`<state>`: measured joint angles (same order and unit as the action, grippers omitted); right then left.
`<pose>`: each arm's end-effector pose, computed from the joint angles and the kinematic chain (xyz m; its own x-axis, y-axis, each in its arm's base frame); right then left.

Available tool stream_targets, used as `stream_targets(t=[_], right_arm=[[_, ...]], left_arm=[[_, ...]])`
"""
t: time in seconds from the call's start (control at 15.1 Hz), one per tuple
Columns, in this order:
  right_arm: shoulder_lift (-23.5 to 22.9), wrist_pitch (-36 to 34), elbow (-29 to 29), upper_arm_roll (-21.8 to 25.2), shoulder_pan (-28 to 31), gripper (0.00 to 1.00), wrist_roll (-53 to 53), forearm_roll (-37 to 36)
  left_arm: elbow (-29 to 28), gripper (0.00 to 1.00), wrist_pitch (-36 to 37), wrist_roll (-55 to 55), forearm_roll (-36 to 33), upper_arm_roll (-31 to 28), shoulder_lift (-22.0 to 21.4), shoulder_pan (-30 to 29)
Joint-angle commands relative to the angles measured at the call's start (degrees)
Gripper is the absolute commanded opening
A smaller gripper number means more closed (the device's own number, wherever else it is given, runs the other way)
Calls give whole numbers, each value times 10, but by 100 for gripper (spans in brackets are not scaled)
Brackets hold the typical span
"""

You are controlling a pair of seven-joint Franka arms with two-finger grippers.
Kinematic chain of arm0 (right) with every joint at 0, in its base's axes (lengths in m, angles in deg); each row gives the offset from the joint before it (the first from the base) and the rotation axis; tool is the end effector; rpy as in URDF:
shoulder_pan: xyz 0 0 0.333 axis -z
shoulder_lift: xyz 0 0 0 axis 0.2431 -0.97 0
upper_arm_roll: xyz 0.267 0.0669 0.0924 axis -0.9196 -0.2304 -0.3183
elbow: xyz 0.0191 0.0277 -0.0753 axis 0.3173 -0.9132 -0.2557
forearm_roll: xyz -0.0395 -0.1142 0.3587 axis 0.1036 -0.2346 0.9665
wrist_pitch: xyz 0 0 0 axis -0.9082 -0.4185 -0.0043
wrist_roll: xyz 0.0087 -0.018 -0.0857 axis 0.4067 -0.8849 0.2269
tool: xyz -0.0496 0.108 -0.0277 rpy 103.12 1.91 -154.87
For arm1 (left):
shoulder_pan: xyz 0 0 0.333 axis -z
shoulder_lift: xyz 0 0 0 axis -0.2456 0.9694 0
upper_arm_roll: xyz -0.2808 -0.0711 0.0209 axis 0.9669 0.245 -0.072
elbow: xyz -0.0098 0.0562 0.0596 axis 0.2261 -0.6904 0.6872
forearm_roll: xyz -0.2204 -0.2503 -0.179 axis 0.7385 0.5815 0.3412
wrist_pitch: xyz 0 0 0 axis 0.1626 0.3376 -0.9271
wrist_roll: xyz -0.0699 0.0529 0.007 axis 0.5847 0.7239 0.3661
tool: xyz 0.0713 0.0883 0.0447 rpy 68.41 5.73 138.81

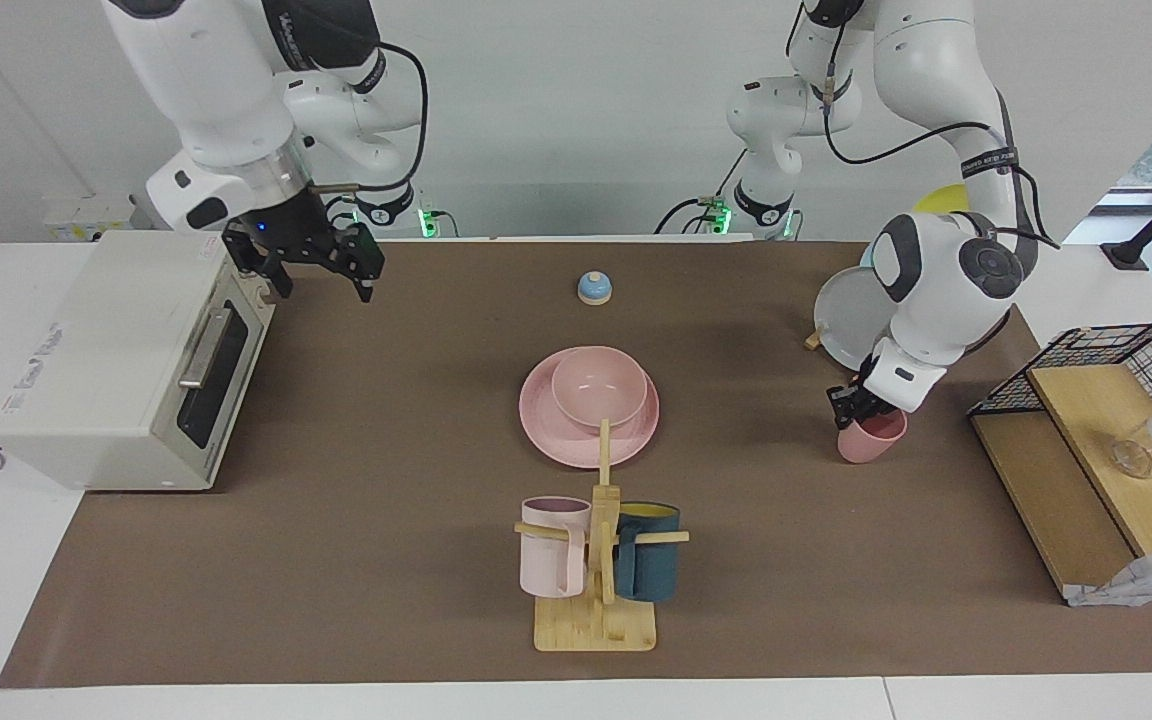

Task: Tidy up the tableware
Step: 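Lower the bowl onto the plate while the left gripper grasps the cup, then lift the pink cup with the left gripper while the right gripper withdraws, then carry the pink cup over the bowl and lower it with the left gripper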

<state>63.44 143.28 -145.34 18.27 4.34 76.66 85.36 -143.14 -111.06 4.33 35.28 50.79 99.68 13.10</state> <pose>0.5581 0.0734 0.6056 0.9961 -0.0767 -0.0442 -0.0768 -0.9970 0.0011 0.5881 -0.0622 0.3409 0.9995 0.0308 -0.0066 0.0311 -0.9980 0.0549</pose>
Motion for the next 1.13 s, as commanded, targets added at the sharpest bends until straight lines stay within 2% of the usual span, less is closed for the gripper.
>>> stream_targets(t=[0.0,0.07,0.27,0.4,0.6,0.73,0.93,1.06], right_arm=[[53,8,-96,12,3,100,45,-16],[58,9,-107,18,8,100,50,-24],[89,53,-178,53,9,100,71,-26],[98,61,-200,53,29,100,88,-26],[96,61,-198,53,31,100,100,-27],[90,65,-191,55,32,100,102,-30],[92,64,-193,69,33,100,123,-21],[96,60,-188,72,32,100,130,-21]], left_arm=[[-2,0,-8,8,-12,-1,-6,2],[11,0,2,8,-12,-1,-7,2],[102,0,116,-22,-6,2,-7,22],[187,0,190,-108,8,3,-1,58],[306,0,289,-255,21,5,38,144],[344,0,290,-367,21,5,54,213],[336,0,238,-477,20,4,60,304],[306,0,191,-510,12,2,70,330]])
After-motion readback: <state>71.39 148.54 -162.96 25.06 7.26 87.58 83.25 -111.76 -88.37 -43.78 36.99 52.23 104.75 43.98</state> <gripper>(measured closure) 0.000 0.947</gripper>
